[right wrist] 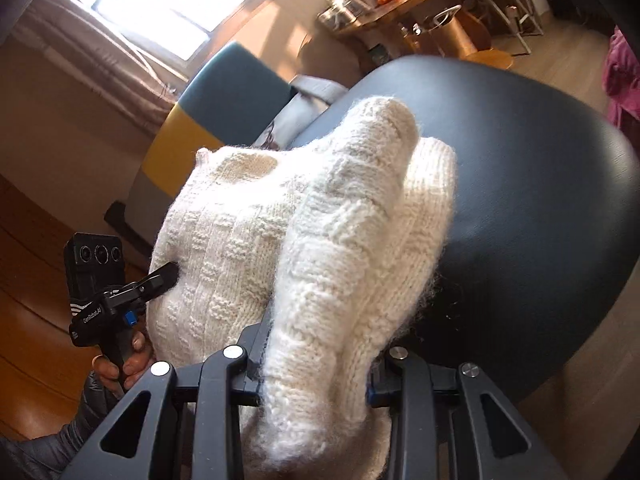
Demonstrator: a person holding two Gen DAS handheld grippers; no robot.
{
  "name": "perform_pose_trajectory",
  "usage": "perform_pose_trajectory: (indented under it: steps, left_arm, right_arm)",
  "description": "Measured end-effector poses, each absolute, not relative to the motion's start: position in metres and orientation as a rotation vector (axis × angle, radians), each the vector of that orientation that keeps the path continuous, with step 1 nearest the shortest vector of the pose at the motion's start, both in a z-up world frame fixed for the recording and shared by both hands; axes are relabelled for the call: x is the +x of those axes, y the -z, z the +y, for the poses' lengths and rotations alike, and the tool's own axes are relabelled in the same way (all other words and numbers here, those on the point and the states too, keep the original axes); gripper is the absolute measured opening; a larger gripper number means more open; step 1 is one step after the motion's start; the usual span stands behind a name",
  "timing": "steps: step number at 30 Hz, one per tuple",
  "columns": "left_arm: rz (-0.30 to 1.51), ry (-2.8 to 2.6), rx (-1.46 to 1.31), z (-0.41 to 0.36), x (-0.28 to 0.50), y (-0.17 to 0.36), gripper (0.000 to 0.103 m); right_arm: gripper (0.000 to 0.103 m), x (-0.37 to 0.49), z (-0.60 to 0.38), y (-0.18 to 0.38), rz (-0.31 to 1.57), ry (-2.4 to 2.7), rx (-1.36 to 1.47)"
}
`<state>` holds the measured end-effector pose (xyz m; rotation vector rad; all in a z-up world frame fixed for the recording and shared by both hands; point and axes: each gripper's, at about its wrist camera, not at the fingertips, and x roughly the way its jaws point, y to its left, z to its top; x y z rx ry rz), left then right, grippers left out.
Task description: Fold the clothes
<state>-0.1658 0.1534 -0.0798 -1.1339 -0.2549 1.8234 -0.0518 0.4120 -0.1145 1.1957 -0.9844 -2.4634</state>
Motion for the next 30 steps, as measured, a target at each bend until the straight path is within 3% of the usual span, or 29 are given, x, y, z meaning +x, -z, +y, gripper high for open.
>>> perform_pose_trajectory:
  steps: [6, 10, 13, 14, 15, 16, 22, 26, 28, 30]
  left_arm:
    - [-0.070, -1.805, -1.179, 0.234, -0.197, 0.084, 0.047]
    - [-0.028, -1.828, -1.244, 0.245, -0.213, 0.101, 0.050]
    - [-0.002, -1.846, -1.294, 0.251, -0.225, 0.114, 0.059]
    - [0.007, -1.852, -1.310, 0.253, -0.229, 0.118, 0.067]
    - [0.016, -1.858, -1.327, 0.255, -0.233, 0.122, 0.070]
    - [0.011, -1.872, -1.328, 0.249, -0.234, 0.122, 0.070]
    - [-0.006, -2.018, -1.185, 0.212, -0.225, 0.090, 0.072]
    - [0.042, -1.973, -1.103, 0.233, -0.198, 0.080, 0.072]
    - [0.088, -1.943, -1.079, 0.248, -0.184, 0.080, 0.072]
    - [0.153, -1.926, -1.088, 0.277, -0.174, 0.090, 0.072]
  right_arm:
    - [0.032, -0.063, 0.474, 0.125, -1.093, 2.584, 1.218]
    - [0.034, -0.068, 0.500, 0.149, -1.156, 2.605, 1.291]
    - [0.046, -0.060, 0.509, 0.159, -1.302, 2.546, 1.204]
    - [0.051, -0.052, 0.514, 0.161, -1.319, 2.548, 1.194]
    - [0.061, -0.045, 0.520, 0.163, -1.334, 2.552, 1.184]
    - [0.064, -0.037, 0.525, 0.164, -1.350, 2.556, 1.174]
    - [0.065, -0.027, 0.480, 0.095, -0.790, 2.787, 1.057]
    - [0.065, -0.020, 0.449, 0.049, -0.401, 2.879, 0.956]
    - [0.062, -0.034, 0.435, 0.064, -0.314, 2.816, 1.091]
    - [0.053, -0.041, 0.431, 0.088, -0.274, 2.756, 1.241]
